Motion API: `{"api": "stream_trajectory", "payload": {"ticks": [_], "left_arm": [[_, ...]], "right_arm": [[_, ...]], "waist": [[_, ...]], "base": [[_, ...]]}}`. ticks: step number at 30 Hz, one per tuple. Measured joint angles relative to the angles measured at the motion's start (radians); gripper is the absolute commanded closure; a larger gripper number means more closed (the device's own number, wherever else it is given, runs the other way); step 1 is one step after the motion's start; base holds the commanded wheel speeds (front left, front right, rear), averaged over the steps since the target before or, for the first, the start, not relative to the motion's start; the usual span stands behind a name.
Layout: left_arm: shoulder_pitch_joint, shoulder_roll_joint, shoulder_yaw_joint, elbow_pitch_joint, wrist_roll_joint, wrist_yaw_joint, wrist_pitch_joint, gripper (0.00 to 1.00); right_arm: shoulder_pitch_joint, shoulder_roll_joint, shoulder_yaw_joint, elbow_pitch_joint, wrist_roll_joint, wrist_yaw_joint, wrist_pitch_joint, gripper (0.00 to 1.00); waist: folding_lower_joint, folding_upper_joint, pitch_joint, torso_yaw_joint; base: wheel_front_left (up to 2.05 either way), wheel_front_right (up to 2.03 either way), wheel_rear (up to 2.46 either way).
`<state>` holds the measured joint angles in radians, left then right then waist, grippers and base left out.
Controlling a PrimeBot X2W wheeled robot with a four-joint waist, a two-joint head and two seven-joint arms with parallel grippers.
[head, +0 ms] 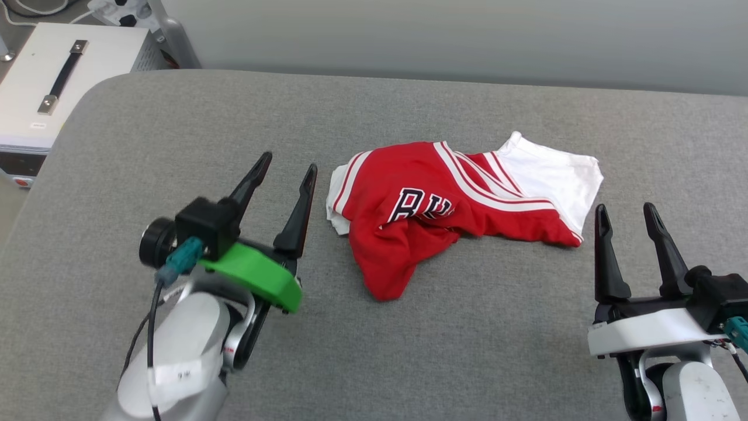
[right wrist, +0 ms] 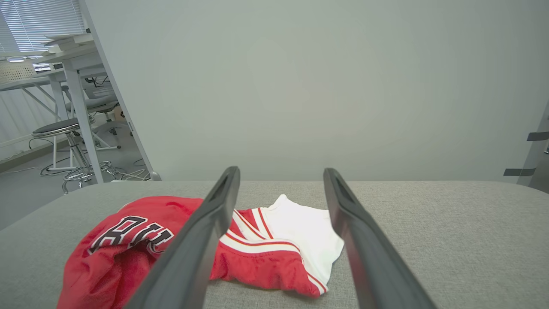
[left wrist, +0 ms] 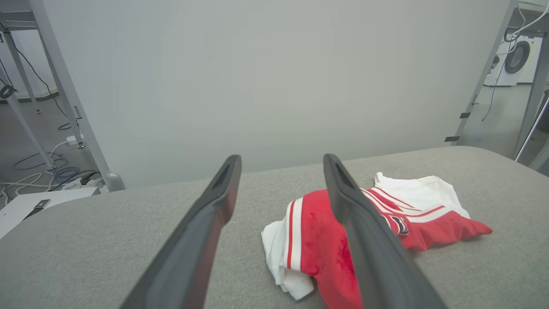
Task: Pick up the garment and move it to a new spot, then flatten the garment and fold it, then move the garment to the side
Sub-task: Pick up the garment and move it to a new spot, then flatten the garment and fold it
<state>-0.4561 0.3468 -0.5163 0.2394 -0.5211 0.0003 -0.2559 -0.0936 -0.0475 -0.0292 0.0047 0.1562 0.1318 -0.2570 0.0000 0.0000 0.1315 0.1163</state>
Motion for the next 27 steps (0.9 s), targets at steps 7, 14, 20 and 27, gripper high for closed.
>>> {"api": "stream_trajectory", "payload": {"ticks": [7, 14, 20, 27], "left_arm": [[0.252, -0.081, 0.179, -0.172, 0.144, -0.044, 0.0, 0.0], [0.337, -0.165, 0.252, -0.207, 0.268, -0.11, 0.0, 0.0], [0.337, -0.196, 0.277, -0.212, 0.295, -0.122, 0.0, 0.0], [0.333, -0.212, 0.273, -0.223, 0.303, -0.124, 0.0, 0.0]], "right_arm": [[0.036, 0.0, 0.002, 0.015, -0.002, 0.0, 0.0, 0.0], [0.05, 0.0, 0.002, 0.023, 0.001, 0.0, 0.0, 0.0], [0.05, 0.0, 0.002, 0.028, -0.003, 0.0, 0.0, 0.0], [0.024, 0.0, 0.041, 0.044, -0.071, 0.0, 0.119, 0.0]], "waist": [[0.0, 0.0, -0.04, 0.015], [0.0, 0.0001, -0.037, 0.014], [0.0, 0.0, -0.032, 0.014], [0.0, 0.0, -0.003, 0.025]], "base": [[0.0, 0.0, 0.0], [0.0, 0.0, 0.0], [0.0, 0.0, 0.0], [0.0, 0.0, 0.0]]}}
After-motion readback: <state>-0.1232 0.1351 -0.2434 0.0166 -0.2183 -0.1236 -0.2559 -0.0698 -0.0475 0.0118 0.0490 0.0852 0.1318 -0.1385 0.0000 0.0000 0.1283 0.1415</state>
